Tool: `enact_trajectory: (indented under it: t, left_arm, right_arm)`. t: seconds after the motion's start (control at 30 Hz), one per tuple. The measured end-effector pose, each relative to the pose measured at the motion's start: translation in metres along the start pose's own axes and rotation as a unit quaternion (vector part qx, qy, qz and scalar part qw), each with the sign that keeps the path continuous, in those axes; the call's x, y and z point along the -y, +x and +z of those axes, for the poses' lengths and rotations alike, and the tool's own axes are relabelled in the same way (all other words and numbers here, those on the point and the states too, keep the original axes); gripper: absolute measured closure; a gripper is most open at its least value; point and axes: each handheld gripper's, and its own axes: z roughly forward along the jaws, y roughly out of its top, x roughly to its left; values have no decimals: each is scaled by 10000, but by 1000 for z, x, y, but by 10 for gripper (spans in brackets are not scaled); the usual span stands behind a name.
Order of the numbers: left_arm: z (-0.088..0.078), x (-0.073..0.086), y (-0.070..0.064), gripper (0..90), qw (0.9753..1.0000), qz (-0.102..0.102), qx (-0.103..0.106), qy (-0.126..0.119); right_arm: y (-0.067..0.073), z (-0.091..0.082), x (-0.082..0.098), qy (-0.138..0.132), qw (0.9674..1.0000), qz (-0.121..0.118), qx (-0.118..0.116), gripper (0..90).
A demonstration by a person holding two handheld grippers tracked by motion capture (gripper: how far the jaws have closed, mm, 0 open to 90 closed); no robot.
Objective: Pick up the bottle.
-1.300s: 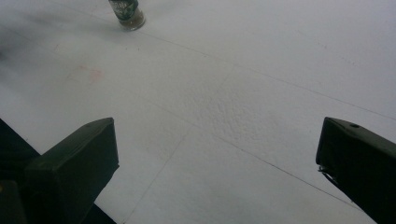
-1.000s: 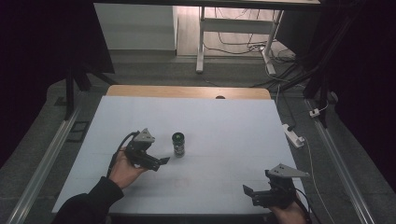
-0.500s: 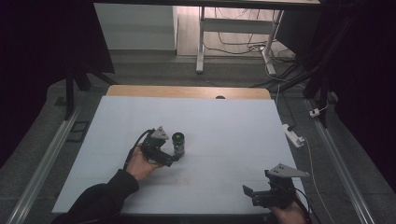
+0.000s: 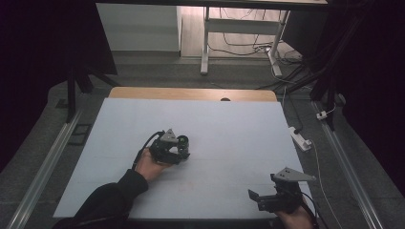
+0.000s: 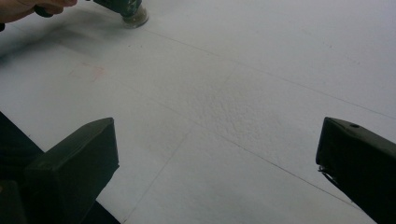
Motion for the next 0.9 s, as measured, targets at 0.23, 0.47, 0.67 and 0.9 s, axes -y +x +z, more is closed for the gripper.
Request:
enact_trajectory:
  t: [0.23, 0.47, 0.67, 0.9]
  left_arm:
    - [2, 1, -1, 520, 10000, 24, 26, -9]
    - [1, 0, -3, 530, 9999, 81, -60, 23]
    - [0, -1, -2, 531, 10000, 34, -20, 69]
    - [-9, -6, -6, 532, 10000, 52, 56, 45]
  right_arm:
    - [0, 0, 0, -2, 10000, 2, -4, 0]
    - [0, 0, 0, -3, 10000, -1, -5, 0]
    - [0, 0, 0, -8, 10000, 4, -5, 0]
    - [0, 0, 0, -10, 10000, -7, -4, 0]
